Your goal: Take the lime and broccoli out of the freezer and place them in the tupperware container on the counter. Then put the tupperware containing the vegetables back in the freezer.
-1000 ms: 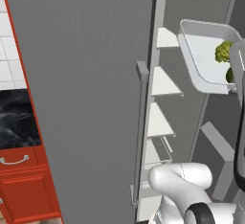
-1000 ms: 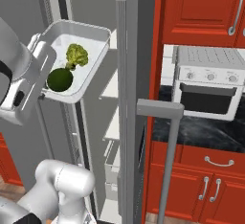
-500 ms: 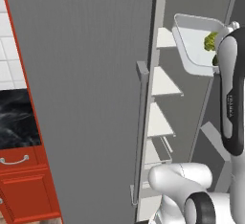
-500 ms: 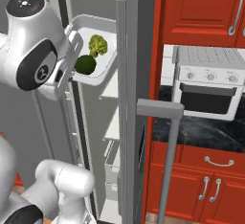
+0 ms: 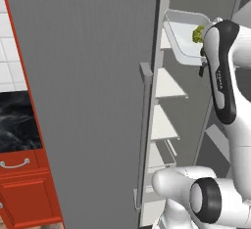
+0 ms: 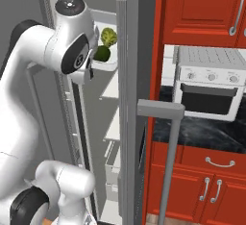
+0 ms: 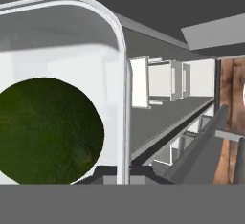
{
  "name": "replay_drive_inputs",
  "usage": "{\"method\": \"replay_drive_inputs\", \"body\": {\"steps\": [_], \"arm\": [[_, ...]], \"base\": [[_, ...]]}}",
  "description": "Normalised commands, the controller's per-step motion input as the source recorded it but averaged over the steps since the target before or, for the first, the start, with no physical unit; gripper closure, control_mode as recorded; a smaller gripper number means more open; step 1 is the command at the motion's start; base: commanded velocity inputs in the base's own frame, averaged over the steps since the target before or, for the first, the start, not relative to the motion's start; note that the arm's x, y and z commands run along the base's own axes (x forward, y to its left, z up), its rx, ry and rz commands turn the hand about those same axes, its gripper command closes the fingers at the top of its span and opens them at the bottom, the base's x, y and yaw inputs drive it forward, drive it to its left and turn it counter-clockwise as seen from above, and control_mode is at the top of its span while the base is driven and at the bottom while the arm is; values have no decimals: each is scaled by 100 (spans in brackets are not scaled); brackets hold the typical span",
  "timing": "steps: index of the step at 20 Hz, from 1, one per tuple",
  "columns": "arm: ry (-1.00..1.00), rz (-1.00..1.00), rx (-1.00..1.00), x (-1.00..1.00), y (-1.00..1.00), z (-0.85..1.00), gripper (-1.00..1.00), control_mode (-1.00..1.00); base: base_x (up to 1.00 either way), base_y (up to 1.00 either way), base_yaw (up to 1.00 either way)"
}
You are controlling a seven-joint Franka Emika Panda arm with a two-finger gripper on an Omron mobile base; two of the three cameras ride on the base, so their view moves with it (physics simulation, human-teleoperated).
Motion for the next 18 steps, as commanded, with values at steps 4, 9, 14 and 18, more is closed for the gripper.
{"method": "replay_drive_inputs", "body": {"steps": [4,9,14,18], "arm": [[0,9,0,100,-13,0,100,-100],[-1,2,-1,100,-10,0,100,-100],[-1,0,-1,100,-8,0,100,-100],[-5,0,0,99,-8,-10,100,-100]], "base": [[0,0,0],[0,0,0],[0,0,0],[0,0,0]]}}
